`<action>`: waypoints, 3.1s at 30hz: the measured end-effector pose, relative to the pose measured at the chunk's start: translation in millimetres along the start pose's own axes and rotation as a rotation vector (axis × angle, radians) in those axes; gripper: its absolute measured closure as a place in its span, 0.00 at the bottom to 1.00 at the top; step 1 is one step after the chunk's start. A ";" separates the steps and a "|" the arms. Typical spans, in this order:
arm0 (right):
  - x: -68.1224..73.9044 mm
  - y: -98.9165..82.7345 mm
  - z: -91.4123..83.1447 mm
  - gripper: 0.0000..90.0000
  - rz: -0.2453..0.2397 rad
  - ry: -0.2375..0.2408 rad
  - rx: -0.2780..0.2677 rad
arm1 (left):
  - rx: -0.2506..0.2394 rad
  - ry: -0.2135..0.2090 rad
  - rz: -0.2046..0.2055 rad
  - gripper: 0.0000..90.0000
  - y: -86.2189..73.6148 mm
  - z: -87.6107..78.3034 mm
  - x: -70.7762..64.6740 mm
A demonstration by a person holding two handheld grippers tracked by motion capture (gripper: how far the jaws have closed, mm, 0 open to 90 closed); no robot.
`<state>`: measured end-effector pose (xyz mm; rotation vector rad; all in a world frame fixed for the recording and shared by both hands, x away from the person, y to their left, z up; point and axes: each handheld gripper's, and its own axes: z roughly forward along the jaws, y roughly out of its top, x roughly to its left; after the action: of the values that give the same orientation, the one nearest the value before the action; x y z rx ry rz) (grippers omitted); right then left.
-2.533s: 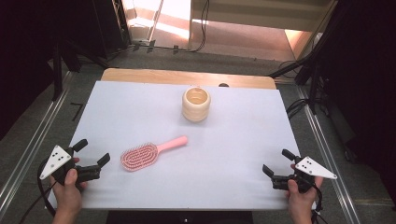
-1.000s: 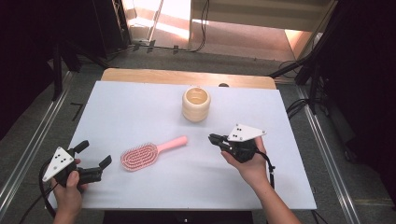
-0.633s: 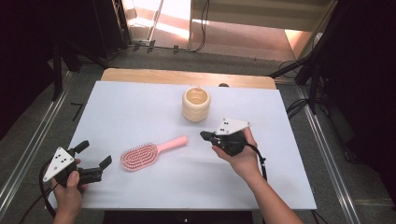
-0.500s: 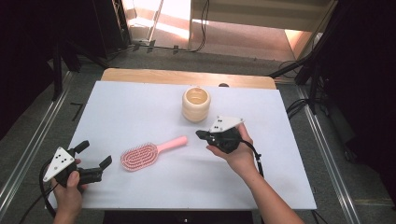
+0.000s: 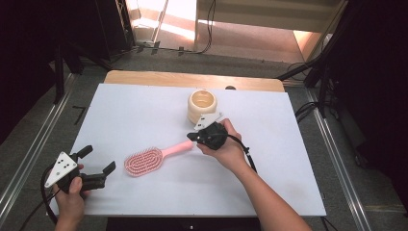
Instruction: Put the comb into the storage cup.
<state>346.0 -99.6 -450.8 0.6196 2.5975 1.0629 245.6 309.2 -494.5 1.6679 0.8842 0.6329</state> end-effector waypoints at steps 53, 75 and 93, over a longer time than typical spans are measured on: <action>-10.1 3.4 50.1 0.98 -0.023 0.168 0.294 | -0.007 -0.019 0.000 0.00 -0.2 -0.6 0.2; -0.7 -0.5 31.5 0.59 -0.018 0.187 0.290 | -0.008 -0.014 0.001 0.00 -0.2 -1.2 0.0; 28.3 26.5 39.7 0.00 -0.141 0.176 0.350 | -0.006 -0.013 0.003 0.00 -0.2 -1.2 -0.2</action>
<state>344.6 -45.1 -461.8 0.4207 2.9606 0.6508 244.5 309.7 -494.4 1.6663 0.8696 0.6250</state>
